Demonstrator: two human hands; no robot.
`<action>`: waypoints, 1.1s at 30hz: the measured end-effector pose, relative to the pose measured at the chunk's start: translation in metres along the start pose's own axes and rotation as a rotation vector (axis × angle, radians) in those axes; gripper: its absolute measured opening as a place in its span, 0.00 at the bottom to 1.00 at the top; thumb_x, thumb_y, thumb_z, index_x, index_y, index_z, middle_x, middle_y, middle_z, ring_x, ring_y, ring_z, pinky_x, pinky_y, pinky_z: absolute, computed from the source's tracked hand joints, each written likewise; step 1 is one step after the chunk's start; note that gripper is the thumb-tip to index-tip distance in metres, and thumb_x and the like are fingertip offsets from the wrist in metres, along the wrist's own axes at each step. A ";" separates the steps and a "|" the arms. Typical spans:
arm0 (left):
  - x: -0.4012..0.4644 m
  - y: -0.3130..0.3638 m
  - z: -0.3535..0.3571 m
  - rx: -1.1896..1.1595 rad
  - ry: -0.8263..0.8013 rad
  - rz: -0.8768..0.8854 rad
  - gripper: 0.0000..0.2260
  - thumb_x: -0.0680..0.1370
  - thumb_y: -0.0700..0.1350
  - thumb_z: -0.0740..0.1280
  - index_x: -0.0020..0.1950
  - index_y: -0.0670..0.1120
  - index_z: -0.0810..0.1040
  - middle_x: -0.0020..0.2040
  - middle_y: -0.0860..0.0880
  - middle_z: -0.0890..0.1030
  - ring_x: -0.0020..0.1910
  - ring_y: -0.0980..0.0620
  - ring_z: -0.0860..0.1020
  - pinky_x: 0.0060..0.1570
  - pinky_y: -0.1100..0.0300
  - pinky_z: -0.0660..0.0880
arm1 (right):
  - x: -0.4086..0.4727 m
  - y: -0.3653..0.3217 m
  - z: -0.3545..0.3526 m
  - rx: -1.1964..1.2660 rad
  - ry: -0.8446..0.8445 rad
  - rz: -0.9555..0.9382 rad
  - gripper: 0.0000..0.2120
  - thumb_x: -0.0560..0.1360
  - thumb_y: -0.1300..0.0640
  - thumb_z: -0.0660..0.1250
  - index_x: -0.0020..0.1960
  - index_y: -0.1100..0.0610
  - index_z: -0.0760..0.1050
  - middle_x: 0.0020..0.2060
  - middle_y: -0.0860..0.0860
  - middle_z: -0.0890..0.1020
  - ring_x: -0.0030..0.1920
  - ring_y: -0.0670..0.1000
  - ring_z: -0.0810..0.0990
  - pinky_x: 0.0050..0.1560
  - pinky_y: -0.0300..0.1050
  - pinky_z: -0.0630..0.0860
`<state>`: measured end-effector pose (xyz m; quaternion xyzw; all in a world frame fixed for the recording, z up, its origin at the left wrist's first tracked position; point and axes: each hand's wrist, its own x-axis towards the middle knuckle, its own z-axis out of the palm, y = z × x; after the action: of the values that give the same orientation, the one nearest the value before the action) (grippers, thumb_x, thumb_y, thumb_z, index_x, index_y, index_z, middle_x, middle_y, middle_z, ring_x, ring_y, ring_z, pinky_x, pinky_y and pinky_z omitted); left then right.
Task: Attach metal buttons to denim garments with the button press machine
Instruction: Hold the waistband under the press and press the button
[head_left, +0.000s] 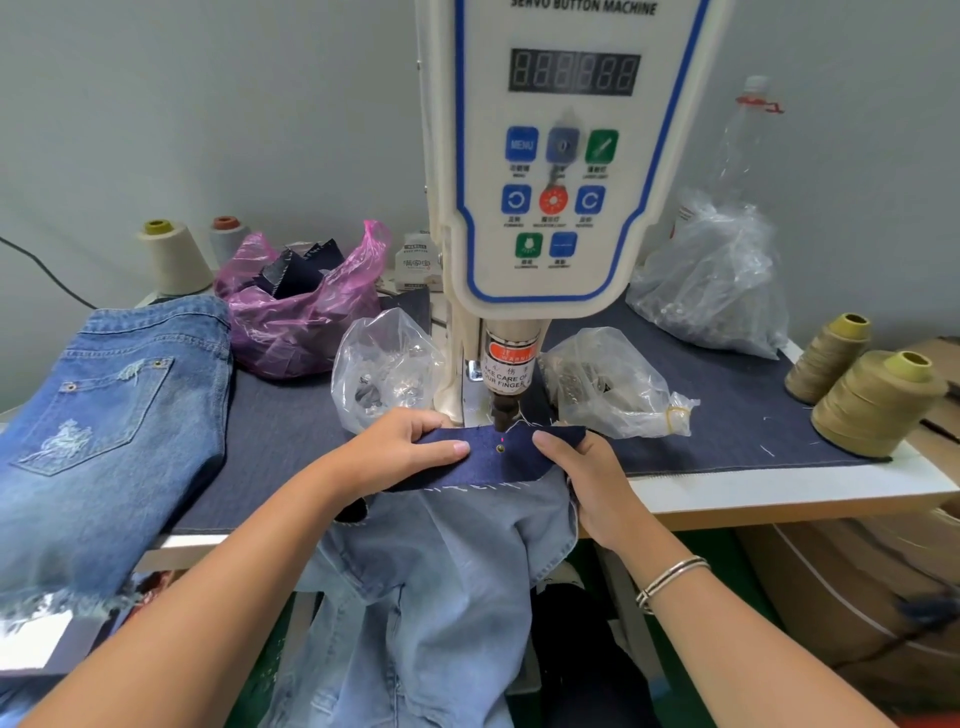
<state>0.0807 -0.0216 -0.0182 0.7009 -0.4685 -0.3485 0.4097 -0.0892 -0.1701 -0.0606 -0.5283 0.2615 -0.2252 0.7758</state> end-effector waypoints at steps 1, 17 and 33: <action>0.000 0.001 0.000 -0.007 -0.010 -0.002 0.12 0.79 0.44 0.67 0.37 0.40 0.75 0.33 0.50 0.74 0.33 0.55 0.72 0.35 0.66 0.67 | -0.002 -0.001 0.001 0.005 -0.017 -0.003 0.06 0.74 0.60 0.68 0.44 0.57 0.84 0.43 0.58 0.85 0.45 0.54 0.84 0.44 0.46 0.80; -0.008 0.043 0.001 0.094 -0.226 0.040 0.28 0.70 0.60 0.68 0.44 0.32 0.73 0.38 0.46 0.68 0.39 0.50 0.65 0.44 0.55 0.61 | -0.027 -0.006 0.023 -0.013 -0.080 -0.086 0.08 0.70 0.51 0.69 0.46 0.52 0.84 0.45 0.55 0.85 0.47 0.51 0.84 0.42 0.41 0.78; -0.037 0.059 -0.038 -0.461 -0.036 0.235 0.11 0.65 0.47 0.69 0.34 0.38 0.79 0.27 0.50 0.76 0.24 0.57 0.71 0.26 0.68 0.66 | -0.083 0.041 0.033 -0.501 -0.623 0.086 0.39 0.68 0.50 0.71 0.72 0.39 0.54 0.68 0.40 0.72 0.70 0.38 0.66 0.63 0.30 0.64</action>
<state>0.0800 0.0098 0.0545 0.5234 -0.4624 -0.4085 0.5877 -0.1280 -0.0816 -0.0753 -0.7324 0.0827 0.0492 0.6740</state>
